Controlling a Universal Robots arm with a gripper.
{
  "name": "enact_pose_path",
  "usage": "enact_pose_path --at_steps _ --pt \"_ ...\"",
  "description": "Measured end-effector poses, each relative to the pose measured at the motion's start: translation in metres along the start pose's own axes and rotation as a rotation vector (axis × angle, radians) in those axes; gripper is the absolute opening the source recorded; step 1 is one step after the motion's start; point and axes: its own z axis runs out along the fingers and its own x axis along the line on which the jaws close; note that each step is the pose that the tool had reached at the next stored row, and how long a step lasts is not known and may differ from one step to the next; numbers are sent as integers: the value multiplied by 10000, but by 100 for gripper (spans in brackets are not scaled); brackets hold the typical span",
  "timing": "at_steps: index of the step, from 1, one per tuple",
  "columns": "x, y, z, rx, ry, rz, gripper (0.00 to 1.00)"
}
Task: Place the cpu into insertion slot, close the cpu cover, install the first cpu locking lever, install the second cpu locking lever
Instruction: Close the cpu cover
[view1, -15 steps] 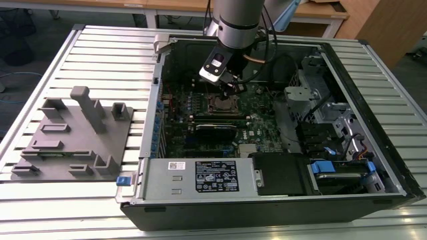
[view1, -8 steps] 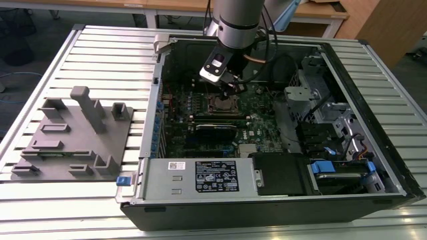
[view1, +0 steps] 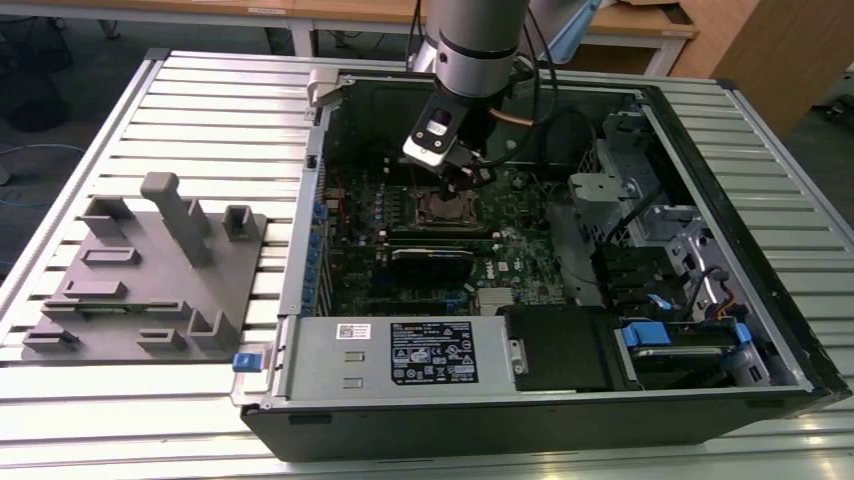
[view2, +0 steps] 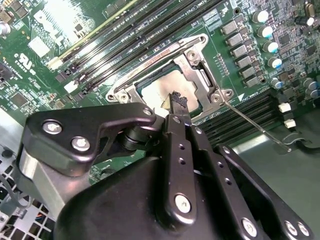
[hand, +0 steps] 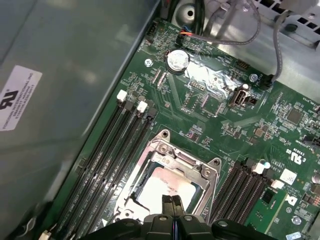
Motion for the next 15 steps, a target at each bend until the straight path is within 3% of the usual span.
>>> enact_pose_path --at_steps 15 --pt "0 0 0 2 0 -81 11"
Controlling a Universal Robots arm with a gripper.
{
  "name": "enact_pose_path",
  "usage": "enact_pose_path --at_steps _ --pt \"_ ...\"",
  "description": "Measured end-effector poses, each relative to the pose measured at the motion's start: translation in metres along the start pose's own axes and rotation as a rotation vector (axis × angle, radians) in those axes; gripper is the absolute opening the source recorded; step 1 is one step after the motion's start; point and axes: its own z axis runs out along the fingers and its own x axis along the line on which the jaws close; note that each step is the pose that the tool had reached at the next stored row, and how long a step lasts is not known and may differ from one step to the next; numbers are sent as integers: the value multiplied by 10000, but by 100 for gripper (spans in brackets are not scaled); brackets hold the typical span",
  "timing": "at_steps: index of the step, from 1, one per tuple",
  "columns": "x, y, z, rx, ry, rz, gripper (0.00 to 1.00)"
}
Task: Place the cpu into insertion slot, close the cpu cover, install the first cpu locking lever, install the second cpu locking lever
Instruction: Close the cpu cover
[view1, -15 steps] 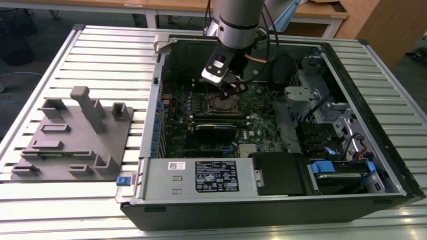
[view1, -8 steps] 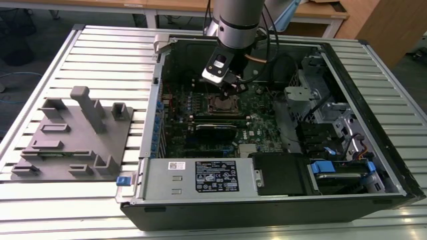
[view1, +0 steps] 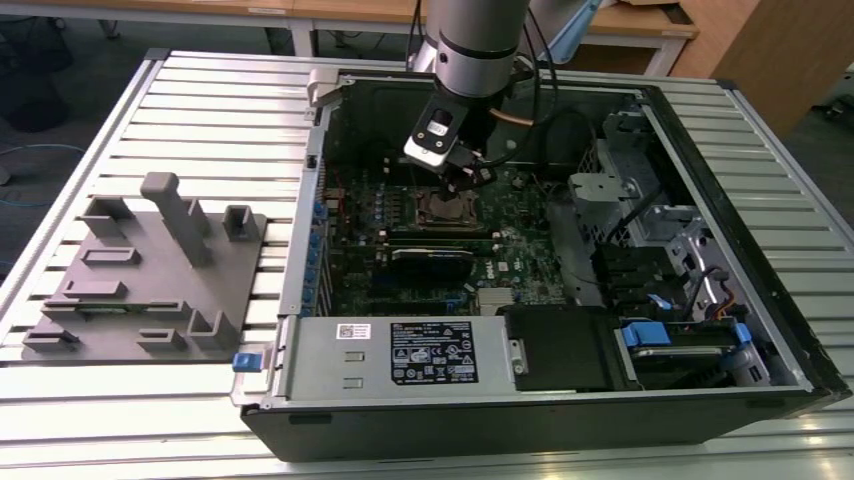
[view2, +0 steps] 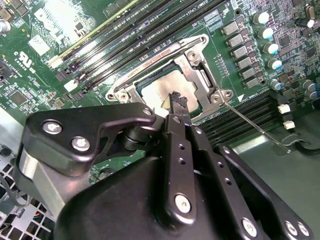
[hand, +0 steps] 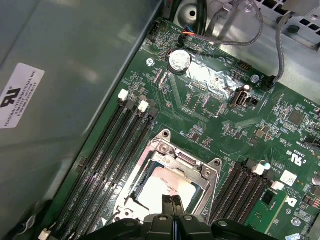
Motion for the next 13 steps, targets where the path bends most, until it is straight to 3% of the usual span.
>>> enact_pose_path --at_steps 13 --pt "0 0 0 3 0 -169 11"
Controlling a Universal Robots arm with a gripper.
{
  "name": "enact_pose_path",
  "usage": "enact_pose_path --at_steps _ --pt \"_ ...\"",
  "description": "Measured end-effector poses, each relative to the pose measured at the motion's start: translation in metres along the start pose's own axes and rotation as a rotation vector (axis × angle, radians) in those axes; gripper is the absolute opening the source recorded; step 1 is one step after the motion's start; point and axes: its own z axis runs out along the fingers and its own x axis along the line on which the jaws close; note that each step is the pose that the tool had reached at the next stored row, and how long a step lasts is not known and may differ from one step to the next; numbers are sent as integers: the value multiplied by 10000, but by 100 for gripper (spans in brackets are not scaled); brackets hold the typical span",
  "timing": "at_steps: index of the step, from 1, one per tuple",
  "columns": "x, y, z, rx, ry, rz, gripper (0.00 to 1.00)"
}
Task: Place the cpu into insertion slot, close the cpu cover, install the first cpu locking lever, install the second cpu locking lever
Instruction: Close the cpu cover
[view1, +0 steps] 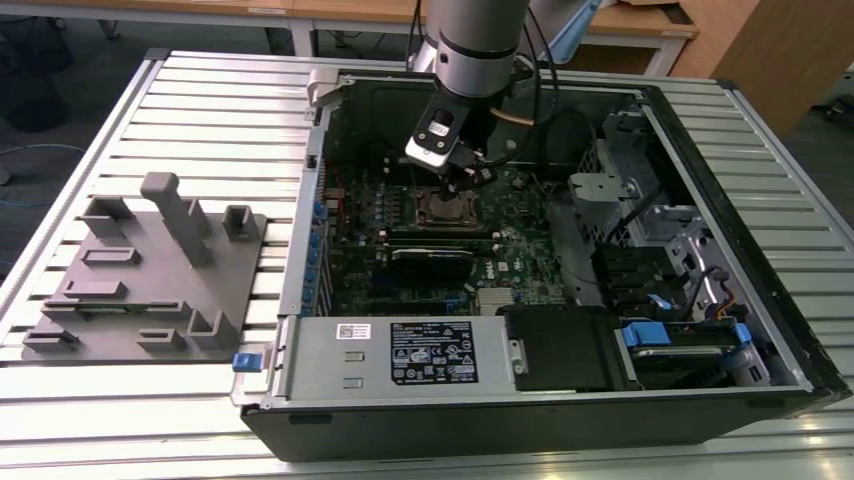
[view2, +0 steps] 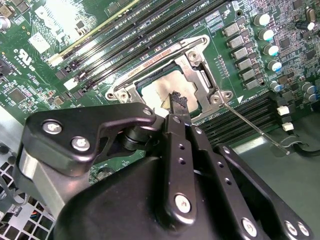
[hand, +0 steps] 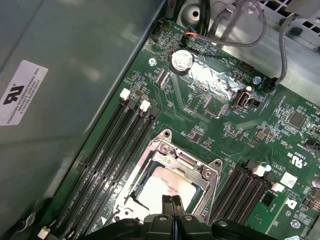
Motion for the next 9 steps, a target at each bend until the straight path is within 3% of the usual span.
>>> enact_pose_path --at_steps 9 --pt "0 0 0 1 0 -4 11"
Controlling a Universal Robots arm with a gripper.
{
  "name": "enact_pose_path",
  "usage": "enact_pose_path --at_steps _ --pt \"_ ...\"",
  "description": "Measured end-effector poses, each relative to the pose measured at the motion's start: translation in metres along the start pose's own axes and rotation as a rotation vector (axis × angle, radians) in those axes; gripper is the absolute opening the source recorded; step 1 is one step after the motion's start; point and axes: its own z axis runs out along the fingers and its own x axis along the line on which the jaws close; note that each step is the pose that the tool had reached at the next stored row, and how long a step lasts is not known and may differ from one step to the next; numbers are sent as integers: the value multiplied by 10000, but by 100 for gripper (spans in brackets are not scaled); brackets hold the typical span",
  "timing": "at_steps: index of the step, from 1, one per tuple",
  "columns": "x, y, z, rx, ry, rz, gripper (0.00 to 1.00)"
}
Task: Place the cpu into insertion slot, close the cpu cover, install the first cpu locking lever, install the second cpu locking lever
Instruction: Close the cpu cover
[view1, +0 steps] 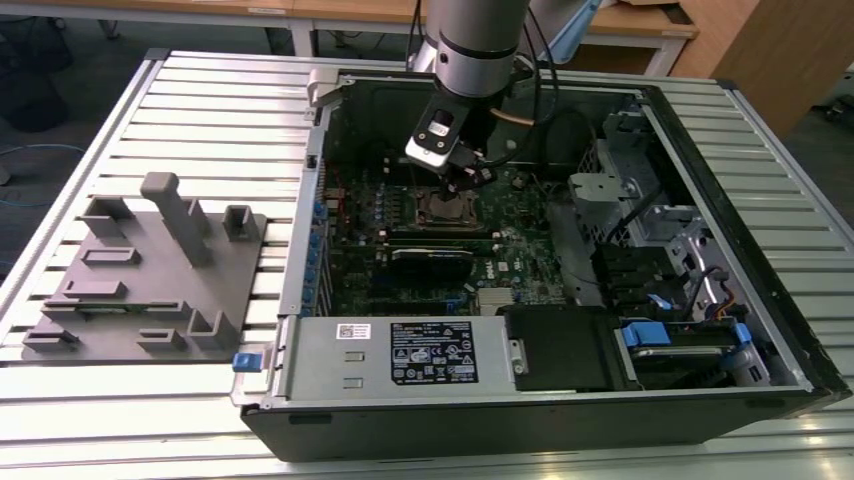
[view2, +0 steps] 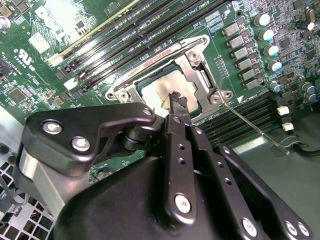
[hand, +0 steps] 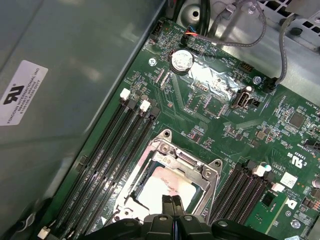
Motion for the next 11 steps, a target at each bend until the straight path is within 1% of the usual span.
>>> enact_pose_path --at_steps 3,5,11 --pt "0 0 0 0 0 -2 11" --pt "0 0 0 2 -1 -80 11" --pt "0 0 2 14 -1 -667 11"
